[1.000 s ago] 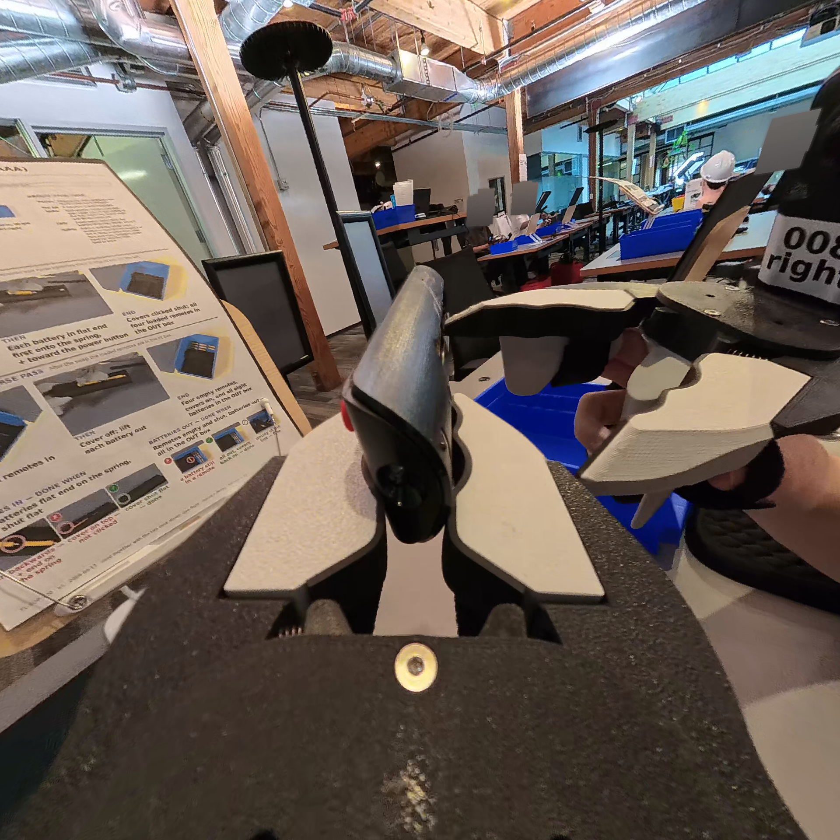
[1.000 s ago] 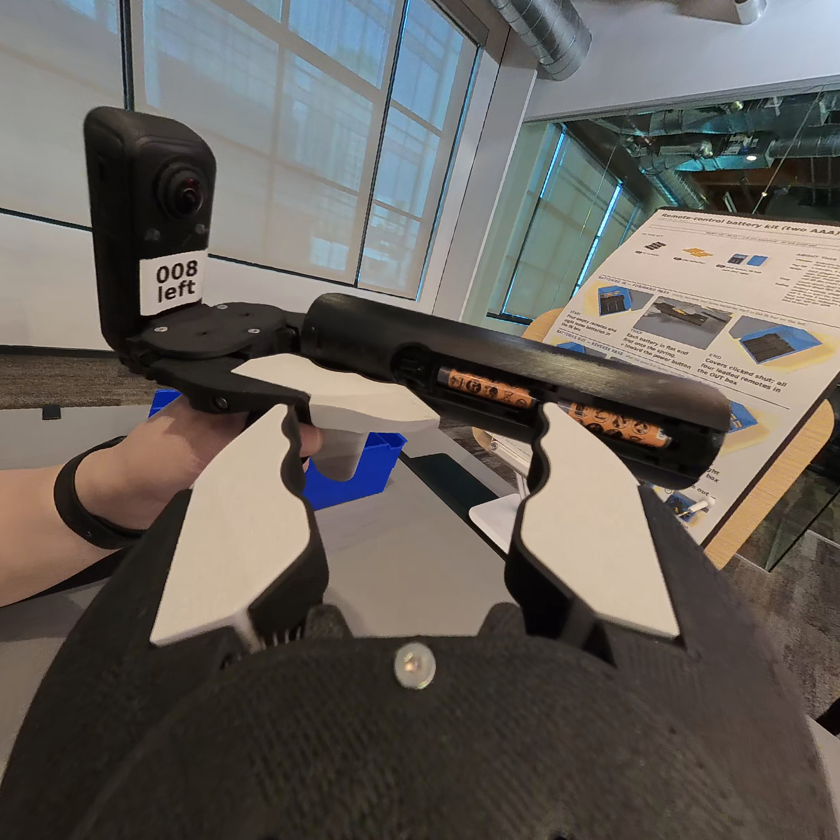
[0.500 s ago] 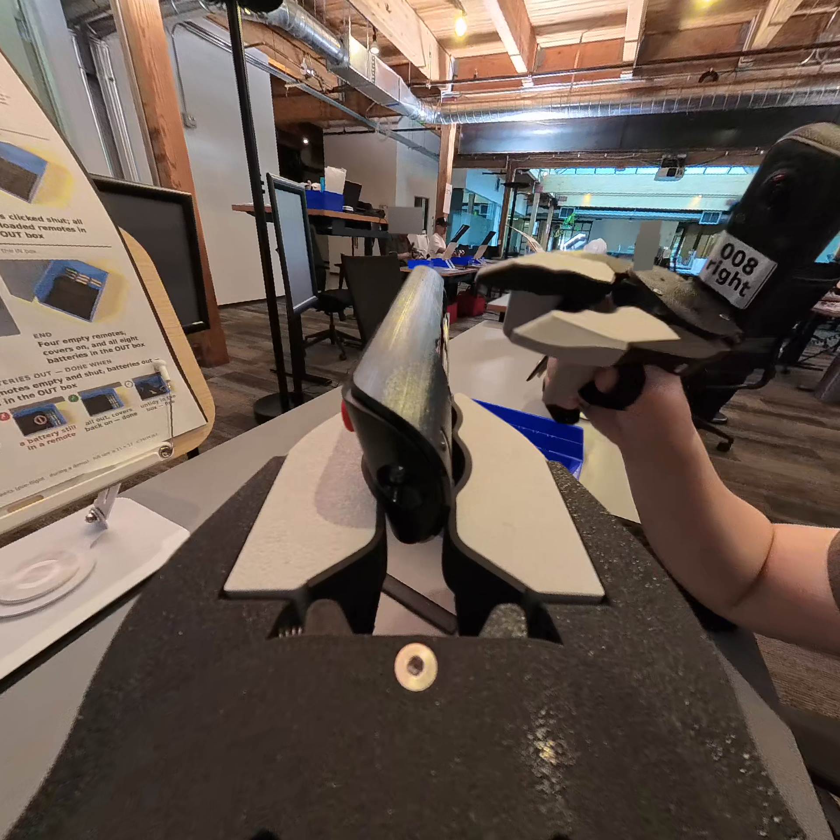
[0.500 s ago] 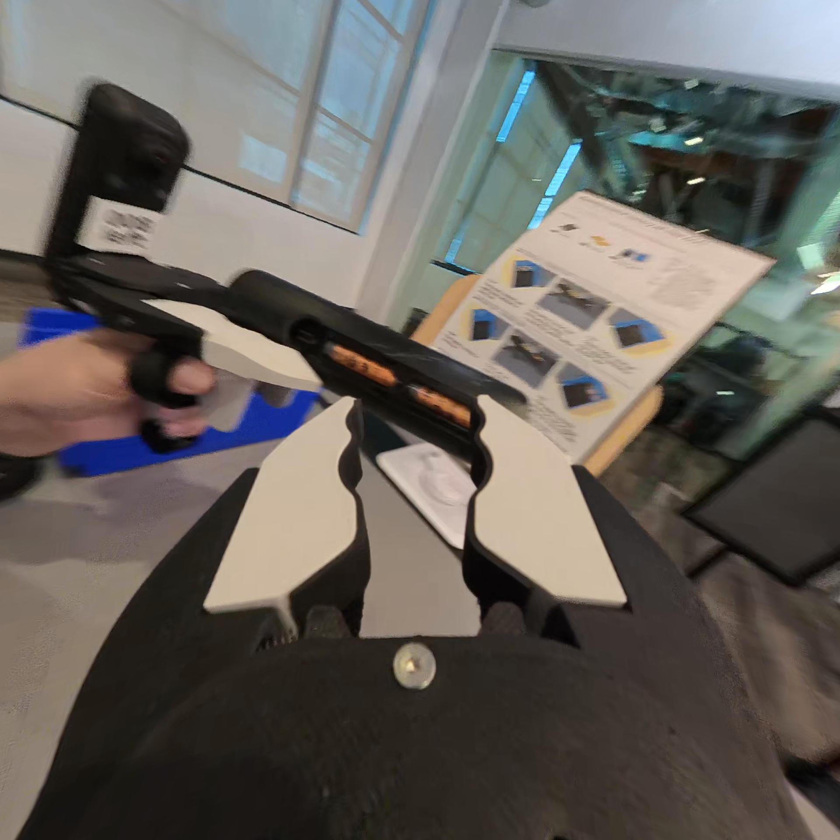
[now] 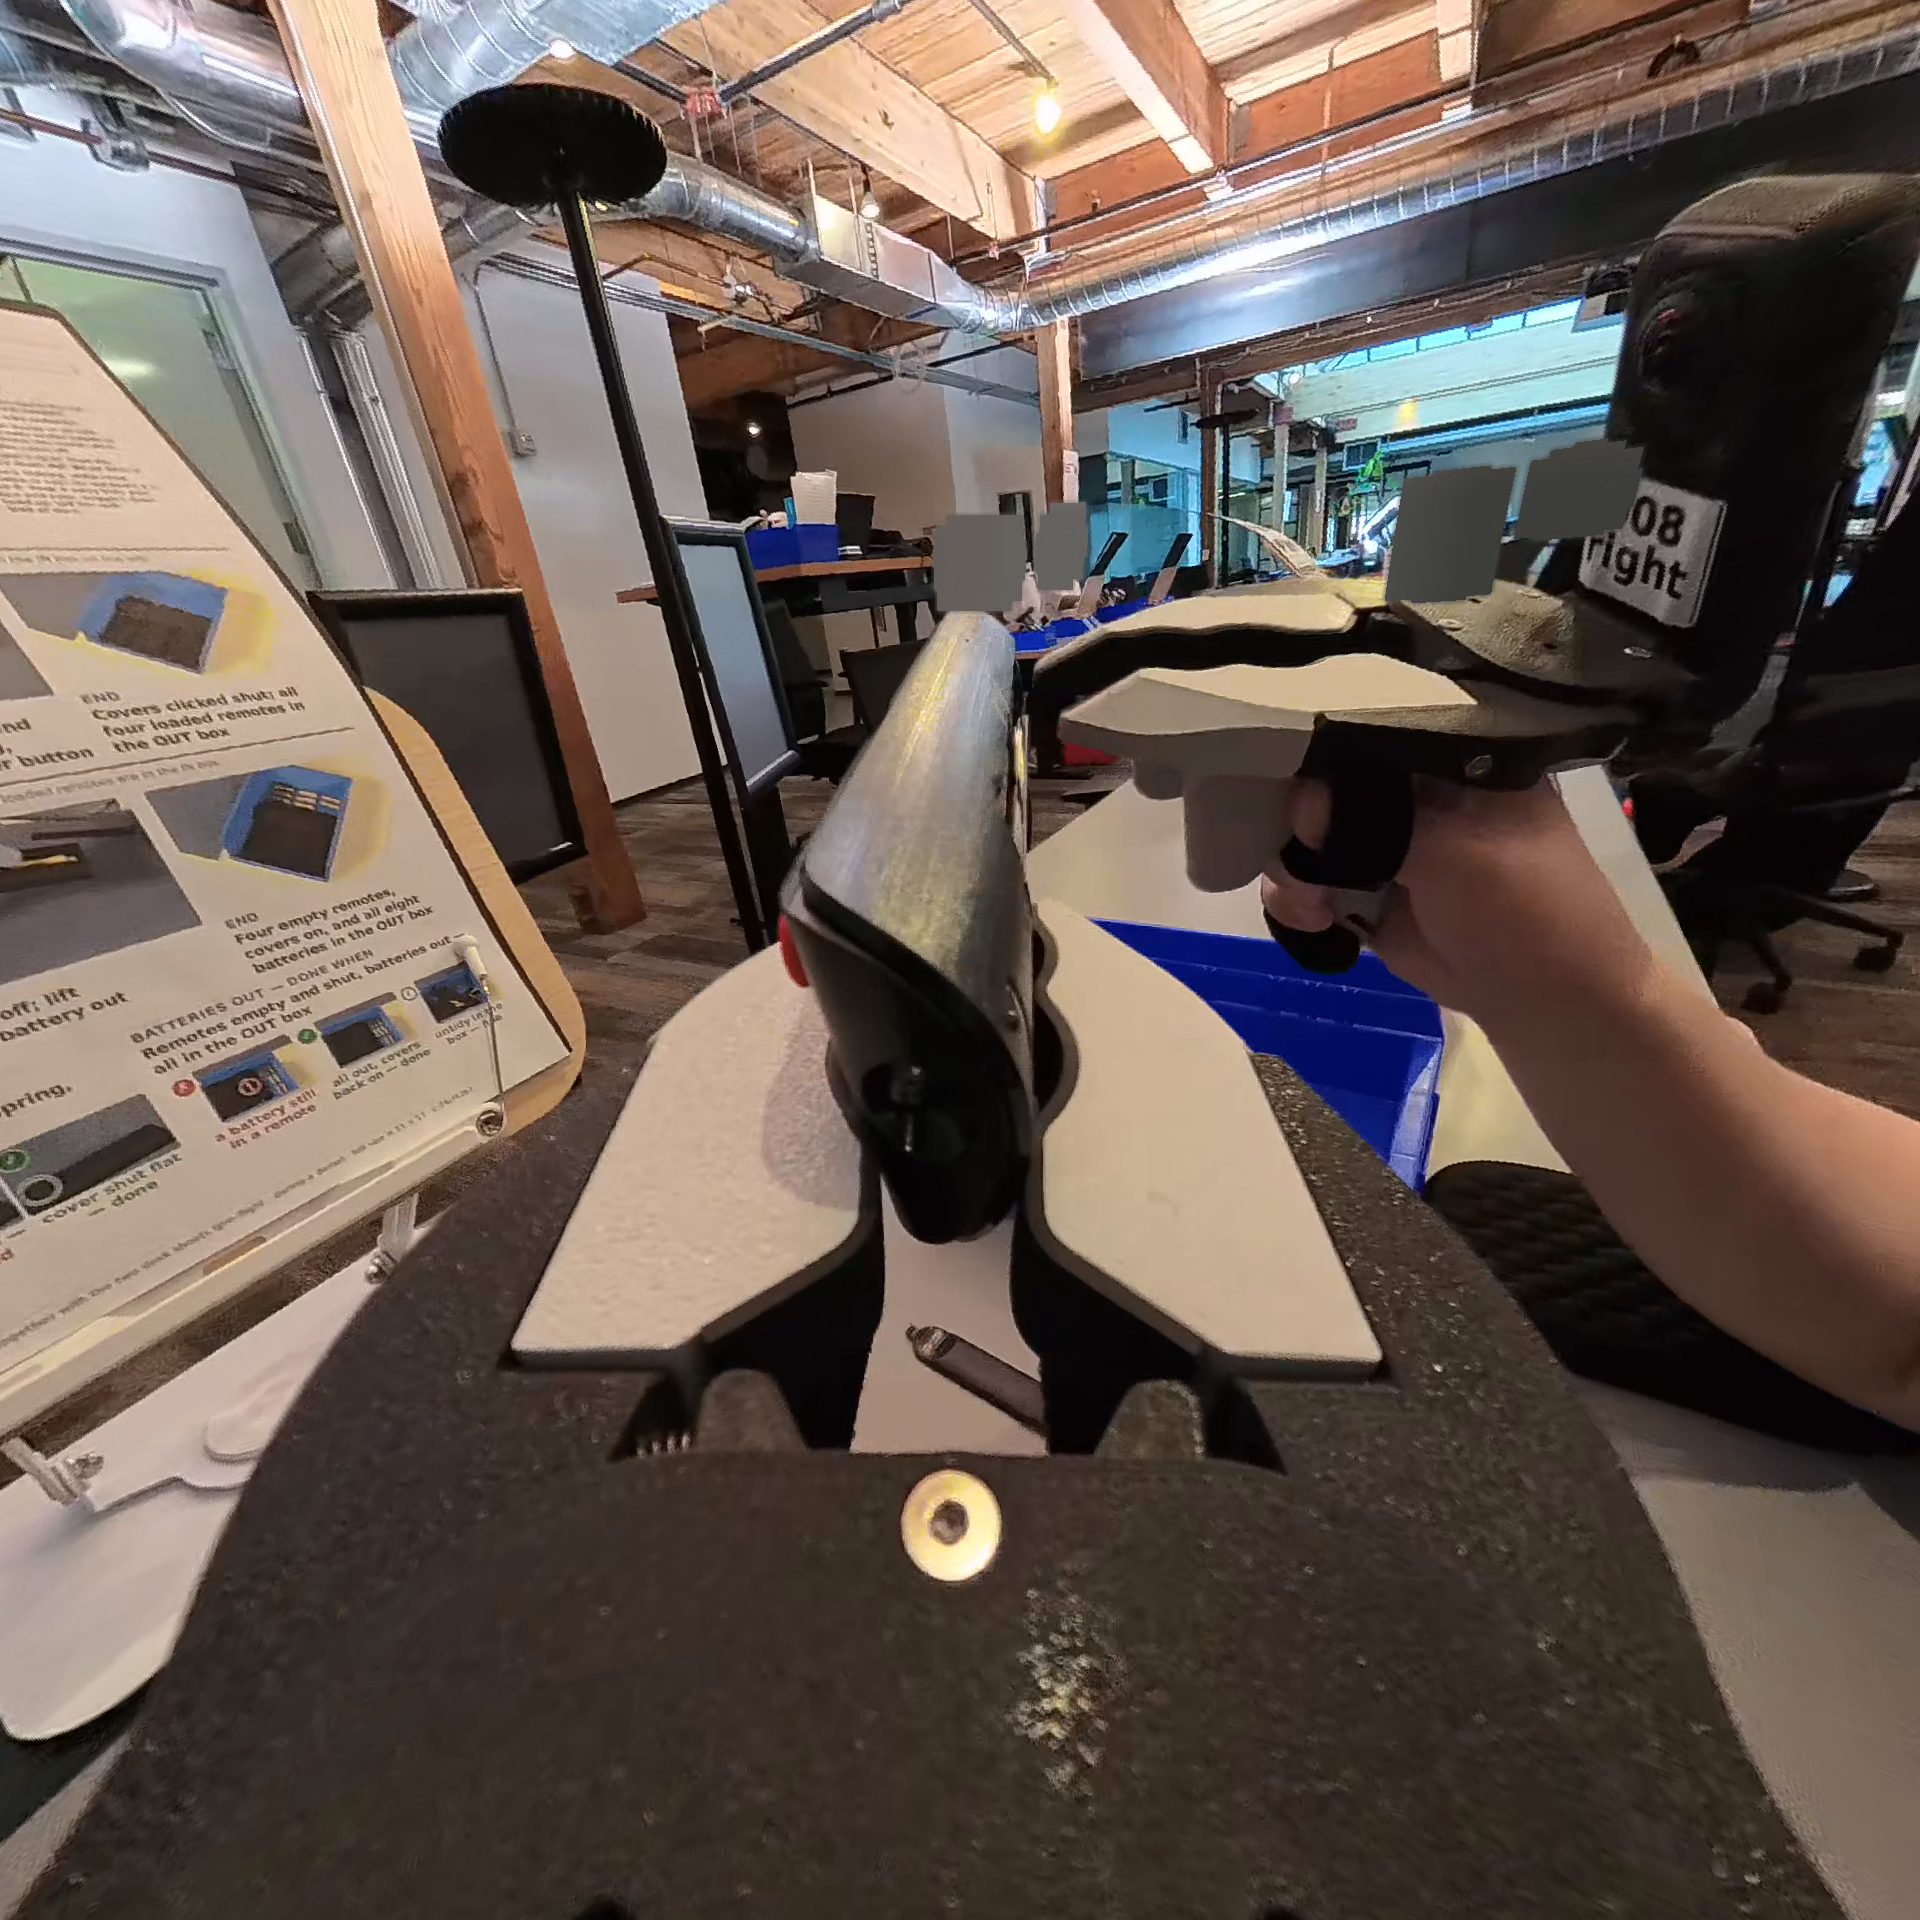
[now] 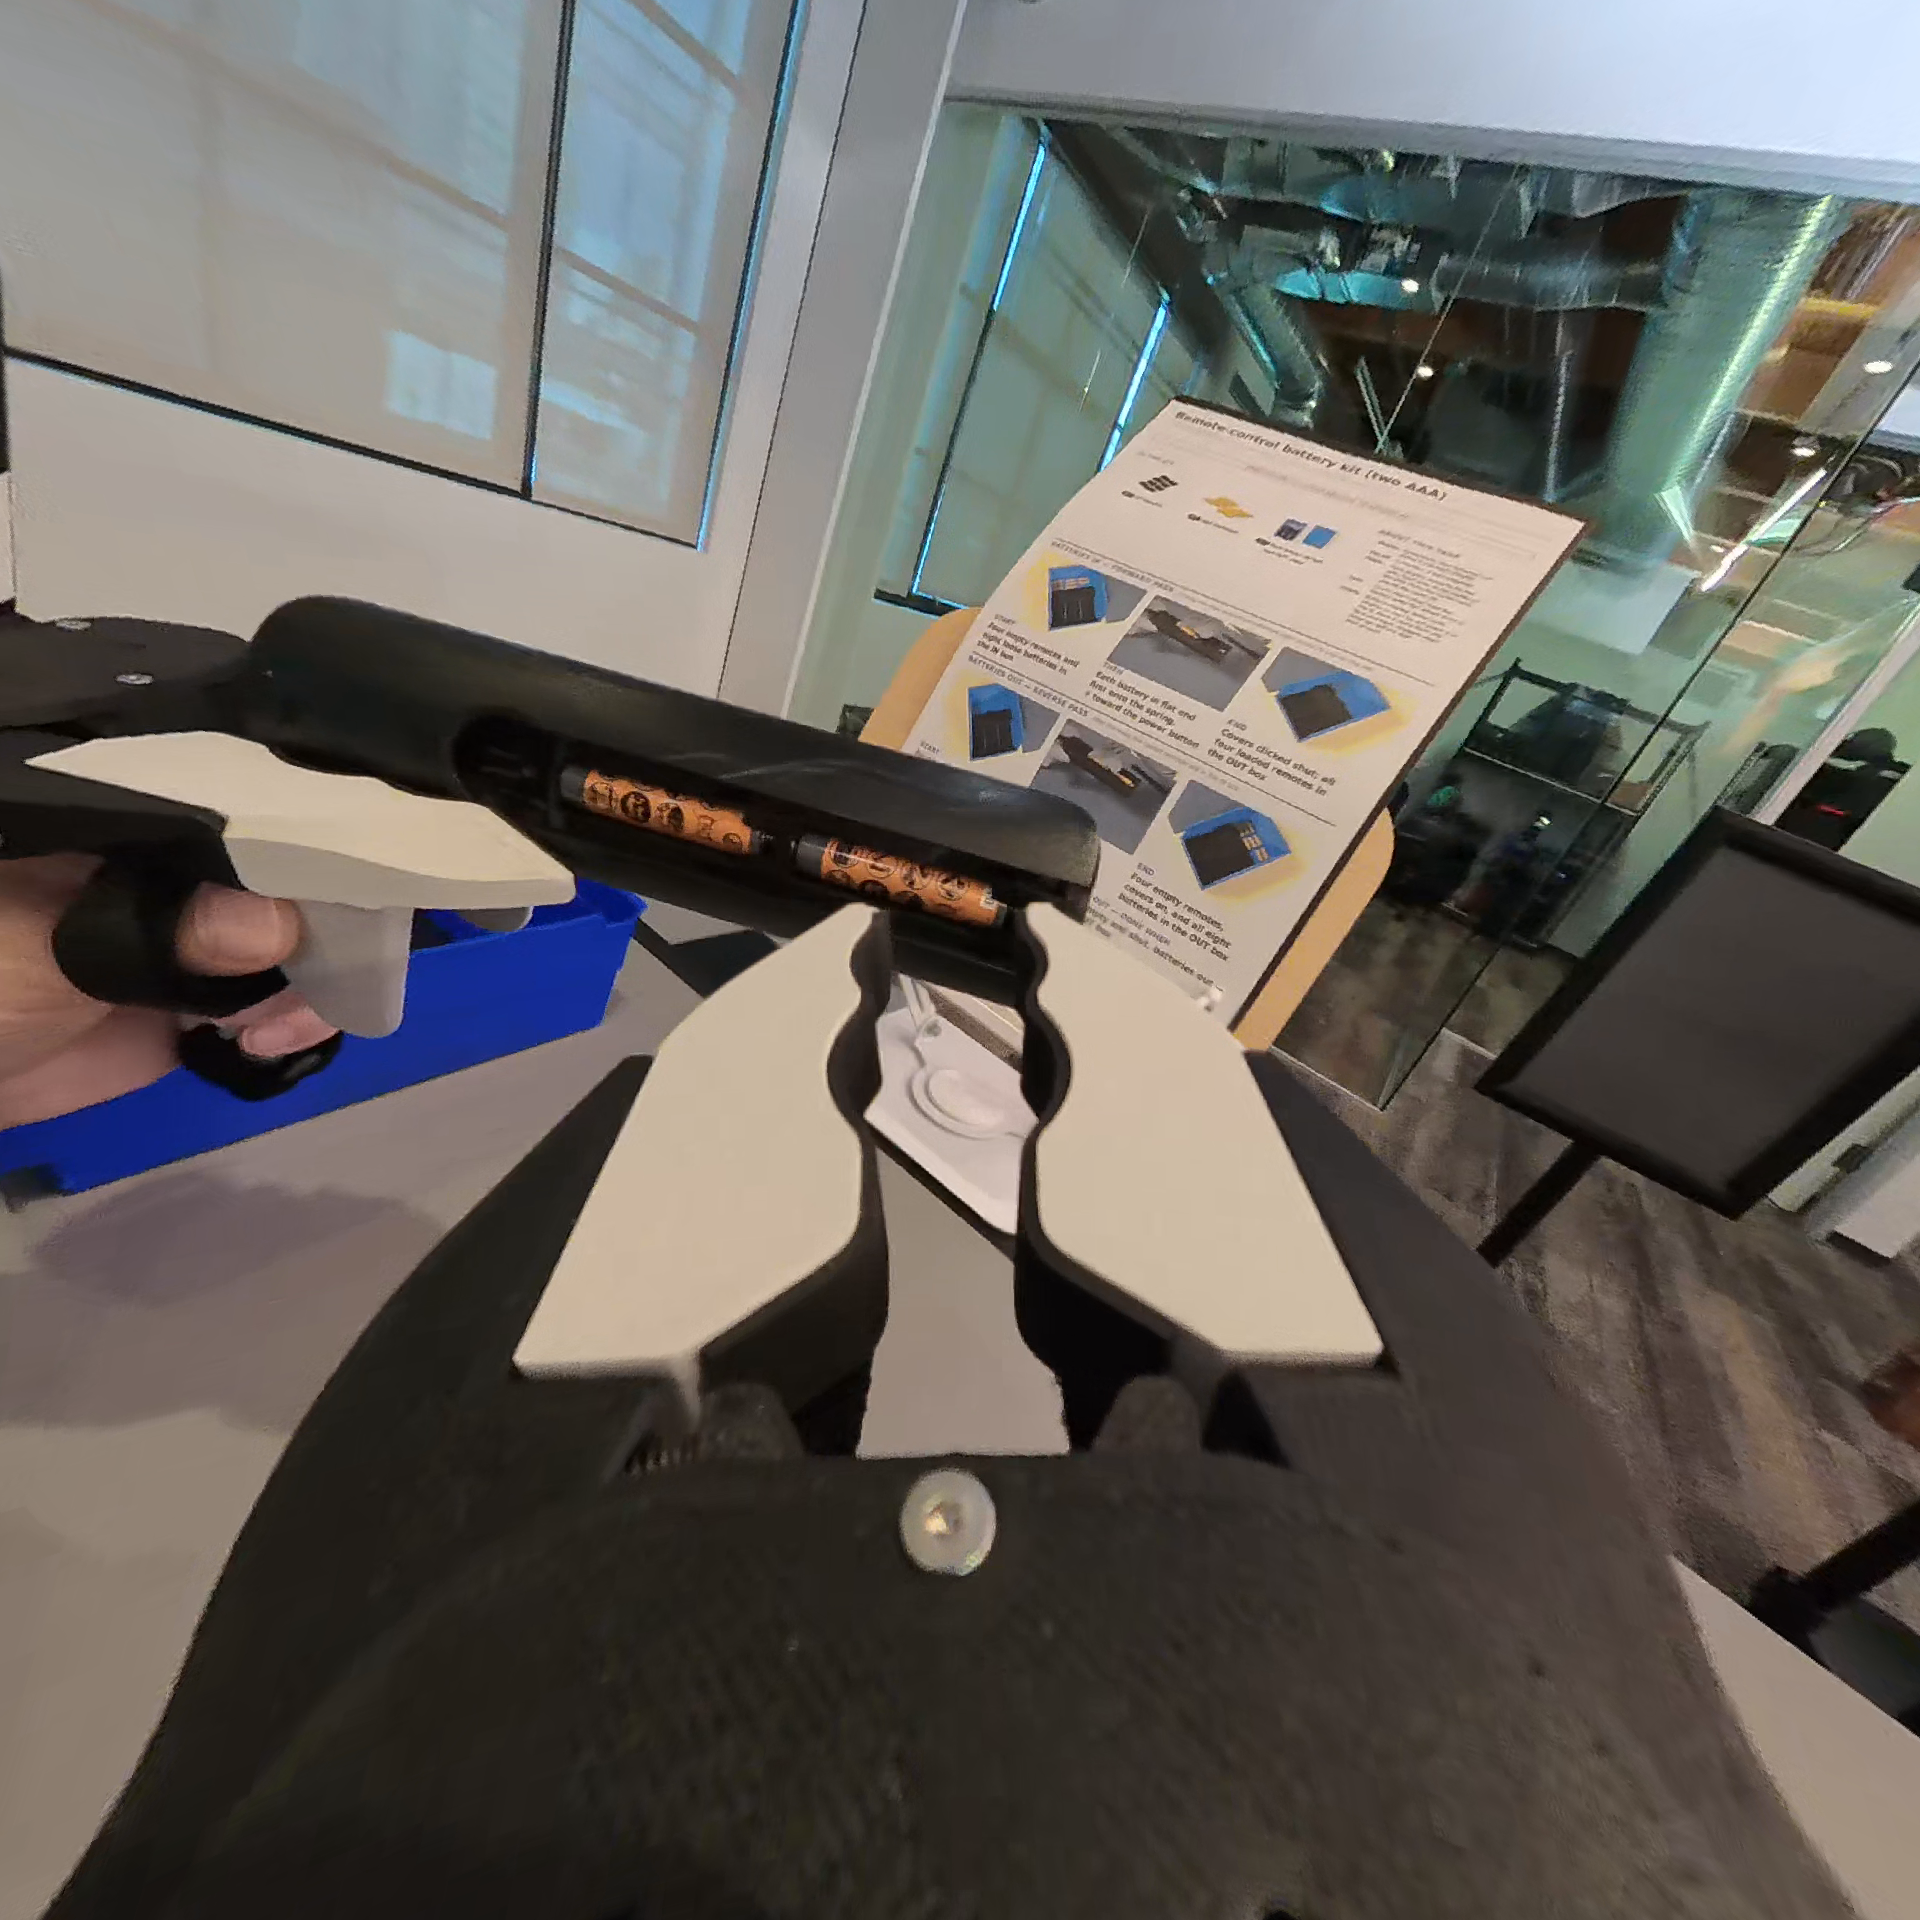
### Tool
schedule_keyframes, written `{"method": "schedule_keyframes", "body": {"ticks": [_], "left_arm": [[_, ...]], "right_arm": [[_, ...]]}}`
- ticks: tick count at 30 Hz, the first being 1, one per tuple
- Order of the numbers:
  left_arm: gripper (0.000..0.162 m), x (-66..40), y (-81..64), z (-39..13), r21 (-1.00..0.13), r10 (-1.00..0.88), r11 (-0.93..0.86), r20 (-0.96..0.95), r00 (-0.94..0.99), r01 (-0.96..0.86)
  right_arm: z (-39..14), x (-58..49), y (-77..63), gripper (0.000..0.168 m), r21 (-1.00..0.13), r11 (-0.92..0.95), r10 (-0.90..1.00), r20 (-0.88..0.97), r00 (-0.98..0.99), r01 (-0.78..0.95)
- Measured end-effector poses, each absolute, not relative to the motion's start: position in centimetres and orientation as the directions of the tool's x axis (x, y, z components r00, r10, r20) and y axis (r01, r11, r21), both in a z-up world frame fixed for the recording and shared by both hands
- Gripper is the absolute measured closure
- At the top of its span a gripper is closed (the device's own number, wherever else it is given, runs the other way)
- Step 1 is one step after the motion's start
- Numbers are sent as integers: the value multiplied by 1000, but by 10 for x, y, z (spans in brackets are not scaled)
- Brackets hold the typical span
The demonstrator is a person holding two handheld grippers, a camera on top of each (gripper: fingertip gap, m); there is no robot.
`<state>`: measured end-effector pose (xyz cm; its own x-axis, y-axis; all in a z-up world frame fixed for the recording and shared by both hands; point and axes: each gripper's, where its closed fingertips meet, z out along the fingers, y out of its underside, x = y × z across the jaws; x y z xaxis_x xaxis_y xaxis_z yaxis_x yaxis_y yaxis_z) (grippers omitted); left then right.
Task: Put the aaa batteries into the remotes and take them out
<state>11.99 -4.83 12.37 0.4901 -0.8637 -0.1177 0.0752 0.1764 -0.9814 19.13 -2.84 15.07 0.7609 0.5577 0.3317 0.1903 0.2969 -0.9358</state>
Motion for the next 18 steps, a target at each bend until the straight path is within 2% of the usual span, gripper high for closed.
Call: {"method": "schedule_keyframes", "body": {"ticks": [11,18], "left_arm": [[138,122,-49,122,-980,-856,189,-132,500,64],[138,125,-54,123,-971,-831,231,-161,533,67]], "right_arm": [[146,188,-24,147,-929,297,514,351,782,222],[149,190,-24,148,-948,278,495,279,823,154]]}}
